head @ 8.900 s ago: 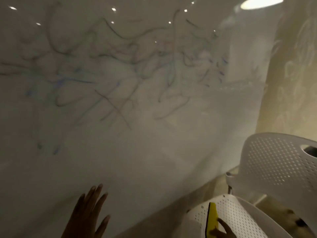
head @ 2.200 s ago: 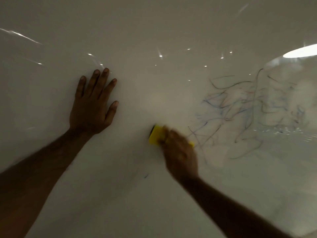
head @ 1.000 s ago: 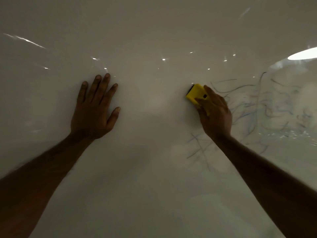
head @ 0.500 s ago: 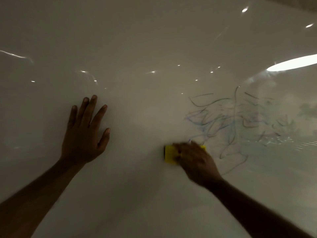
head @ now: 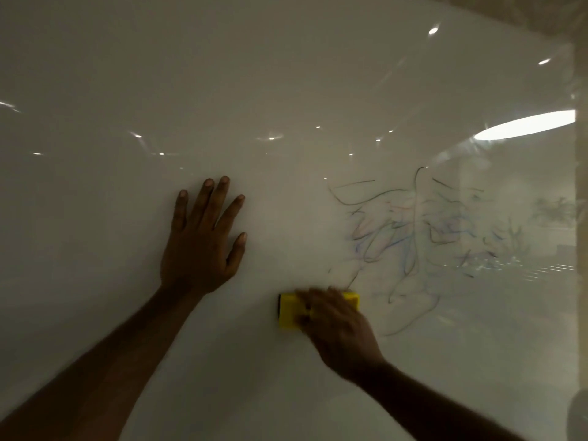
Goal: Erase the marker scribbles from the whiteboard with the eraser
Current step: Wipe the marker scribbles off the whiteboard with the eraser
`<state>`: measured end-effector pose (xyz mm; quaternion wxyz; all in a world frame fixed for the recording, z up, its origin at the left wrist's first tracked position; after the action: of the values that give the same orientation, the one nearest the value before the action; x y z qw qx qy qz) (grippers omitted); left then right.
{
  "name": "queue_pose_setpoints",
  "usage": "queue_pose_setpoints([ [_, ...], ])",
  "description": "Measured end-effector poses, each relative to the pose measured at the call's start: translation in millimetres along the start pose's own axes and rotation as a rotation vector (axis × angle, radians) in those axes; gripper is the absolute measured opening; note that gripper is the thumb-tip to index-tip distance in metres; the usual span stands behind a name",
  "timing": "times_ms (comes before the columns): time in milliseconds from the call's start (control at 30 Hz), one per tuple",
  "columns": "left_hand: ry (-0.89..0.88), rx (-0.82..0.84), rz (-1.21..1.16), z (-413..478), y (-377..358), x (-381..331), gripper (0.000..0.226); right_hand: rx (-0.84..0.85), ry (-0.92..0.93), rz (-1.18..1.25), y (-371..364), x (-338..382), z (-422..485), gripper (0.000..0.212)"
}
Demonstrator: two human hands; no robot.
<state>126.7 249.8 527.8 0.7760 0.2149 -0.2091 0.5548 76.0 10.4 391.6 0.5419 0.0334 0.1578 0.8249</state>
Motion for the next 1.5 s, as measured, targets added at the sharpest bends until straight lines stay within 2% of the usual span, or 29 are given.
queue_pose_setpoints([
  [100, -0.012, -0.005, 0.018, 0, 0, 0, 0.064, 0.132, 0.193, -0.039, -2, -7, -18, 0.009],
  [200, -0.008, -0.001, 0.016, 0, 0, 0, 0.064, 0.059, 0.239, -0.075, 10, -31, 27, 0.015],
  [267, -0.004, -0.009, 0.02, -1, -1, -1, 0.064, -0.046, 0.094, -0.107, 29, -53, 80, 0.019],
  [400, -0.009, -0.01, 0.021, -1, -1, 0, 0.065, -0.196, -0.314, -0.114, 75, -81, 170, 0.029],
  [500, -0.003, -0.014, 0.03, -2, -1, -1, 0.065, -0.223, -0.412, -0.119, 70, -84, 170, 0.025],
  [633, 0.002, -0.027, 0.024, -1, 0, -2, 0.065, -0.116, -0.287, -0.014, 34, -52, 80, 0.03],
  [767, -0.006, -0.022, 0.033, -1, 0, -1, 0.066, 0.072, 0.105, -0.04, 16, -36, -8, 0.009],
  [833, -0.001, -0.012, 0.027, -1, 1, -1, 0.066, 0.113, 0.303, -0.091, 19, -56, 1, 0.01],
  [900, -0.004, -0.007, 0.028, 0, 0, -2, 0.066, 0.057, 0.36, -0.165, 32, -82, 38, 0.015],
  [967, -0.007, -0.006, 0.043, -1, 0, -3, 0.066, -0.076, 0.17, -0.22, 54, -109, 91, 0.02],
  [1067, -0.007, -0.006, 0.048, 0, 1, -3, 0.066, -0.22, -0.29, -0.181, 94, -137, 154, 0.027],
  [1133, -0.005, 0.003, 0.048, 0, 0, -2, 0.067, -0.239, -0.405, -0.17, 100, -140, 164, 0.024],
  [1200, -0.002, 0.004, 0.053, 0, -1, -2, 0.067, -0.263, -0.419, -0.154, 90, -132, 149, 0.024],
  [1367, -0.008, -0.009, 0.065, 0, -2, -2, 0.066, -0.195, -0.304, -0.032, 41, -87, 45, 0.032],
  [1500, -0.012, 0.007, 0.065, 0, -1, -2, 0.067, 0.011, 0.024, -0.061, 17, -64, -35, 0.021],
])
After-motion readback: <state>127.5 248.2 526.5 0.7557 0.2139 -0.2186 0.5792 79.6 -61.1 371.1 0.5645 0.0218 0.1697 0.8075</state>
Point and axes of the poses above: each hand's wrist, its own z-axis towards the middle knuckle, its own y-axis out of the back of the hand, x = y × z, the point moved 2 cm from there along z, towards the middle knuckle, and after that the axes turned 14 degrees about -y, right-handed, at the moved point
